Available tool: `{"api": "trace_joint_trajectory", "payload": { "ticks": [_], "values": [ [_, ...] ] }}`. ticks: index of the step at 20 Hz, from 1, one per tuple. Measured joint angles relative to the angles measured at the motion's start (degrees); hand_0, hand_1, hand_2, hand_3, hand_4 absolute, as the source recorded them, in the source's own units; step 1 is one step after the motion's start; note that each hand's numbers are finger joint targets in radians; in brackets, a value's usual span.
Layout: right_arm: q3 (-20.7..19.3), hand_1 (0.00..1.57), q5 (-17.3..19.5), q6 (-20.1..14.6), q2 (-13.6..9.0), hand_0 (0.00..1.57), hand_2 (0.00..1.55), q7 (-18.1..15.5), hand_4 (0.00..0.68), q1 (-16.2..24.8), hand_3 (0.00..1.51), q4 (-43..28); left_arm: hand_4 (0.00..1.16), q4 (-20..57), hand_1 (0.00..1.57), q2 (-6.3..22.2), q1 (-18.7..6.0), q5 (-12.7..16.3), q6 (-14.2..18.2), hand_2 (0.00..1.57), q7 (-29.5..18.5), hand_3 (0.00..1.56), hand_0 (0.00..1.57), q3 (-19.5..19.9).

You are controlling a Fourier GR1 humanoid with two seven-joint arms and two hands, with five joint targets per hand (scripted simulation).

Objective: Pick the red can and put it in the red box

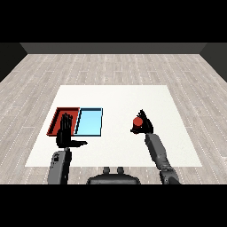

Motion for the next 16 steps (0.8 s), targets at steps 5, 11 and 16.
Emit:
{"api": "trace_joint_trajectory", "payload": {
  "ticks": [5,11,16],
  "values": [
    [-0.1,1.52,2.0,-3.2,0.0,1.52,1.50,-2.2,0.493,-1.1,1.46,3.2,0.00,0.9,0.00,-0.7,-0.2,-1.2,0.8,0.00,-1.3,0.00,0.00,-0.6],
    [0.9,1.54,5.2,-8.6,-0.3,1.54,1.47,-2.2,0.575,-1.6,1.42,4.0,0.00,0.4,0.00,-0.8,0.5,-1.4,1.0,0.00,-1.0,0.00,0.00,-0.9],
    [1.5,1.53,7.4,-11.4,0.0,1.53,1.47,-1.9,0.548,-4.7,1.42,7.0,0.00,1.9,0.00,-0.7,-1.4,-0.8,1.0,0.00,-1.0,0.00,0.00,-0.2]
  ]
}}
